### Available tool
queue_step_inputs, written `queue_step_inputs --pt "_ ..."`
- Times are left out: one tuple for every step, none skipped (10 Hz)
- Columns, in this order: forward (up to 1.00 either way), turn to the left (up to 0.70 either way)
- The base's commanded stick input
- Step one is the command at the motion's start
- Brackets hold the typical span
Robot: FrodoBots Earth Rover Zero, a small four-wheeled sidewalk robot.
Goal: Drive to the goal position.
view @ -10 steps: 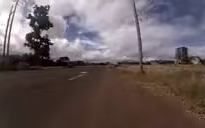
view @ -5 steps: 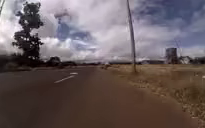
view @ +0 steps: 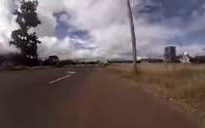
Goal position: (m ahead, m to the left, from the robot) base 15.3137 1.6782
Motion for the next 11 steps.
queue_step_inputs --pt "0.70 0.00" --pt "0.70 0.00" --pt "0.70 0.00" --pt "0.70 0.00" --pt "0.70 0.00" --pt "0.70 0.00" --pt "0.70 0.00" --pt "0.70 0.00" --pt "0.70 0.00" --pt "0.70 0.00" --pt "0.70 0.00"
